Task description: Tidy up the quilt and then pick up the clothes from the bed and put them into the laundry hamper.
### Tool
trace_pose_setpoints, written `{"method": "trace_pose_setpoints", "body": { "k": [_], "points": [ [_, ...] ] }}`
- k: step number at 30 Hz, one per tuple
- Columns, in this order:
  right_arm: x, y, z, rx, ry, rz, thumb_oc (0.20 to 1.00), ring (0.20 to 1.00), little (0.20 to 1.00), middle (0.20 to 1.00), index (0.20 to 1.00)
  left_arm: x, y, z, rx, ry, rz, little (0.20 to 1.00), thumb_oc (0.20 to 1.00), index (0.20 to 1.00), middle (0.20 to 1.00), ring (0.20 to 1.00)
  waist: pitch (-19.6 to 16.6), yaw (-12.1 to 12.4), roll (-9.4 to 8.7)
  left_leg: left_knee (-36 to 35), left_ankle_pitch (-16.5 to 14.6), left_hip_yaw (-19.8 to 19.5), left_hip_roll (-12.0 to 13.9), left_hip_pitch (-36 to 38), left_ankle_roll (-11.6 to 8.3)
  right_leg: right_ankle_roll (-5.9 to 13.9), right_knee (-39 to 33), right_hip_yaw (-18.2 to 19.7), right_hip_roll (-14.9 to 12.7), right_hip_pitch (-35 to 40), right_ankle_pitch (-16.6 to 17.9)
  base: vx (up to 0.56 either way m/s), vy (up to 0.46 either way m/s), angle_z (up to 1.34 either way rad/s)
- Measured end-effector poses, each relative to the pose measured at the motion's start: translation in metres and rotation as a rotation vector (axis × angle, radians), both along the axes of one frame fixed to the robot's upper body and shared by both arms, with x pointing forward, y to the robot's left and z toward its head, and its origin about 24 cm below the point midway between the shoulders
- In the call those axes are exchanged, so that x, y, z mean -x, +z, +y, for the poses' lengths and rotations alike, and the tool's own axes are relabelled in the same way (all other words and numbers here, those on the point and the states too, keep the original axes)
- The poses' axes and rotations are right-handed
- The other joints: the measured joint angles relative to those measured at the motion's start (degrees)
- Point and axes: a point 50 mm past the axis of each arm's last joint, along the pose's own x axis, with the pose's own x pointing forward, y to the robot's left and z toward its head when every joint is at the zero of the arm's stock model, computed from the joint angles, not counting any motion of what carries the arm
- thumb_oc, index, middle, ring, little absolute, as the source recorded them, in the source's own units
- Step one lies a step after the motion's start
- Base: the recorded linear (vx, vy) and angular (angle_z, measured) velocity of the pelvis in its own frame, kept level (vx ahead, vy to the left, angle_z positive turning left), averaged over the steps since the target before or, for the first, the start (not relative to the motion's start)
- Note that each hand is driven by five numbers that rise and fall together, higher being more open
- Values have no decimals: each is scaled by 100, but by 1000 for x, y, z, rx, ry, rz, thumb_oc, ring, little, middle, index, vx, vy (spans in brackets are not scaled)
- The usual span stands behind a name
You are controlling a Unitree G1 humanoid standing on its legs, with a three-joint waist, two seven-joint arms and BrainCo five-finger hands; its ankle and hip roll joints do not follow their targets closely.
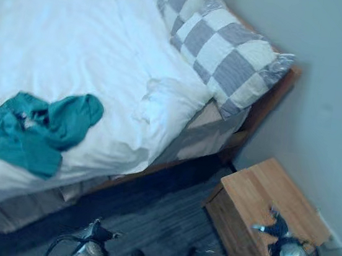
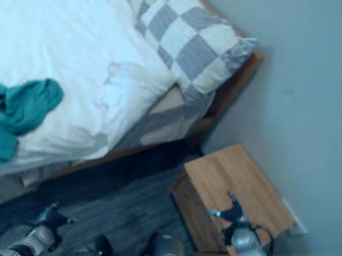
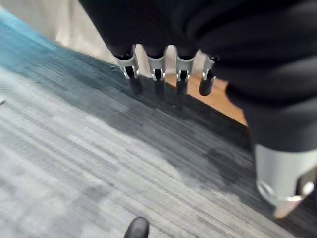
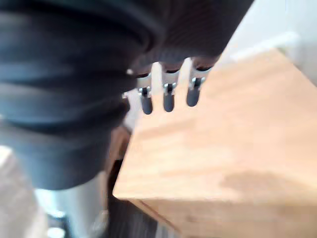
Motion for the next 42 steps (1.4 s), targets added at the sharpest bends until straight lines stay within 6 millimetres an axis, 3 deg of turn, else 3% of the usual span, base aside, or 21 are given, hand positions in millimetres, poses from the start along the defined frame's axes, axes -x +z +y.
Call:
{"method": "trace_pose_setpoints", "body": {
  "k": [2, 3, 5, 6, 7, 8, 9, 13, 14, 15, 18, 21, 23, 28, 29, 30, 37, 40, 41, 42],
  "points": [
    [-32, 53, -12, 143, 89, -178, 1000, 1000, 1000, 1000, 1000, 11, -5, 1, -7, 11, 51, 1000, 1000, 1000, 1000, 1000, 83, 57, 187, -186, 136, -390, -15, -94, -103, 34, -2229, 272, -75, 517, 62, 91, -225, 99],
    [-42, 67, -10, 169, 112, -228, 1000, 1000, 1000, 1000, 1000, 16, -6, 1, -8, 15, 64, 1000, 1000, 1000, 1000, 1000, 111, 170, 214, -272, 280, -527, -59, -72, -148, 13, -2610, 433, -91, 570, 92, 114, -228, 93],
    [-63, 111, -4, 235, 187, -383, 1000, 1000, 1000, 1000, 1000, 24, -8, 5, -33, -9, 106, 1000, 1000, 1000, 1000, 1000, 155, 129, 276, -609, 523, -915, -73, -127, -209, 67, -3978, 1519, 103, 816, 455, 180, -178, 107],
    [-70, 123, -1, 256, 209, -417, 1000, 1000, 1000, 1000, 1000, 25, -7, 8, -40, -10, 109, 1000, 1000, 1000, 1000, 1000, 178, 137, 263, -731, 646, -1073, -102, -123, -264, 59, -4305, 1709, 125, 886, 623, 167, -122, 104],
    [-76, 135, 3, 270, 230, -457, 1000, 1000, 1000, 1000, 1000, 26, -7, 10, -50, -19, 118, 1000, 1000, 1000, 1000, 1000, 194, 130, 224, -844, 721, -1174, -139, -123, -360, 63, -4303, 1831, 120, 894, 814, 163, -148, 96],
    [-92, 154, 16, 283, 264, -510, 1000, 1000, 1000, 1000, 1000, 37, -9, 12, -58, -28, 152, 1000, 1000, 1000, 1000, 1000, 234, 125, 210, -977, 717, -1080, -109, -27, -388, 43, -4303, 1696, 75, 986, 1305, 123, -154, 77],
    [-104, 175, 29, 295, 306, -576, 1000, 1000, 1000, 1000, 1000, 45, -12, 8, -51, -38, 172, 1000, 1000, 1000, 1000, 1000, 251, 142, 256, -977, 668, -917, 18, -17, -510, 19, -4298, 1590, 134, 988, 1557, 119, -150, 50],
    [-130, 241, 70, 363, 451, -762, 1000, 1000, 1000, 1000, 1000, 56, -22, -15, 11, -62, 184, 1000, 1000, 1000, 1000, 1000, 255, 209, 590, -941, 570, -671, 424, -54, -775, -89, -4299, 1353, 455, 972, 1577, 100, -100, 12],
    [-136, 267, 82, 418, 499, -814, 1000, 1000, 1000, 1000, 1000, 53, -23, -24, 36, -73, 166, 1000, 1000, 1000, 1000, 1000, 274, 243, 712, -940, 787, -678, 510, -62, -899, -82, -4276, 1379, 560, 938, 1589, 38, -72, -10],
    [-141, 278, 90, 445, 513, -838, 1000, 1000, 1000, 1000, 1000, 50, -23, -29, 45, -85, 149, 1000, 1000, 1000, 1000, 1000, 293, 288, 814, -937, 954, -686, 538, -88, -964, -128, -4275, 1333, 577, 939, 1558, 32, -124, -17],
    [-154, 308, 102, 553, 530, -867, 1000, 1000, 1000, 1000, 1000, 20, -16, -36, 34, -150, 53, 1000, 1000, 1000, 1000, 1000, 363, 298, 986, -934, 990, -795, 407, -391, -965, -186, -4266, 1266, 488, 709, 1584, -14, -67, 23],
    [-165, 310, 120, 555, 538, -860, 1000, 1000, 1000, 1000, 1000, 0, -10, -45, 44, -191, -22, 1000, 1000, 1000, 1000, 1000, 515, 467, 1140, -931, 1049, -865, 315, -677, -887, -210, -4257, 1157, 409, 498, 1602, -27, -80, 27],
    [-166, 323, 124, 594, 529, -893, 1000, 1000, 1000, 1000, 1000, -19, -3, -55, 50, -245, -81, 1000, 1000, 1000, 1000, 1000, 744, 551, 1299, -933, 1071, -1005, 322, -908, -867, -216, -4255, 1037, 405, 342, 1610, -17, -35, 27],
    [-175, 311, 125, 595, 494, -852, 1000, 1000, 1000, 1000, 1000, -25, 0, -58, 56, -236, -126, 1000, 1000, 1000, 1000, 1000, 1068, 759, 1395, -931, 1107, -1186, 304, -1272, -841, -267, -4082, 880, 405, 20, 1553, -30, -29, 19],
    [-177, 309, 123, 594, 481, -846, 492, 492, 492, 492, 492, -27, 1, -58, 54, -236, -133, 1000, 1000, 1000, 1000, 1000, 1159, 771, 1394, -931, 1115, -1185, 290, -1275, -831, -285, -4053, 876, 395, 13, 1536, -10, -17, 13],
    [-181, 300, 120, 594, 456, -809, 200, 200, 200, 200, 200, -29, 1, -59, 52, -244, -139, 1000, 1000, 1000, 1000, 1000, 1211, 766, 1403, -931, 1135, -1203, 266, -1297, -802, -254, -3918, 872, 354, -53, 1450, -17, -3, 15],
    [-188, 287, 88, 601, 336, -721, 200, 200, 200, 200, 200, -35, 3, -63, 55, -272, -151, 1000, 1000, 1000, 1000, 1000, 1221, 739, 1422, -931, 1152, -1377, 142, -1108, -773, -209, -3921, 810, 240, 259, 1407, -5, 41, 14],
    [-181, 259, 64, 528, 271, -667, 200, 200, 200, 200, 200, -35, 3, -61, 51, -263, -145, 1000, 1000, 1000, 1000, 1000, 1204, 709, 1382, -936, 1137, -1490, 158, -853, -767, -152, -3929, 803, 236, 582, 1345, 36, 53, 20],
    [-179, 251, 61, 499, 260, -661, 928, 928, 928, 928, 928, -34, 3, -60, 50, -256, -142, 1000, 1000, 1000, 1000, 1000, 1198, 707, 1370, -937, 1137, -1499, 159, -801, -767, -148, -3929, 796, 239, 647, 1330, 54, 49, 6],
    [-173, 234, 55, 448, 244, -640, 1000, 1000, 1000, 1000, 1000, -32, 2, -58, 46, -248, -131, 1000, 1000, 1000, 1000, 1000, 1178, 657, 1322, -937, 1120, -1491, 162, -717, -775, -157, -3927, 815, 240, 718, 1337, 37, 33, 3]
  ]
}}
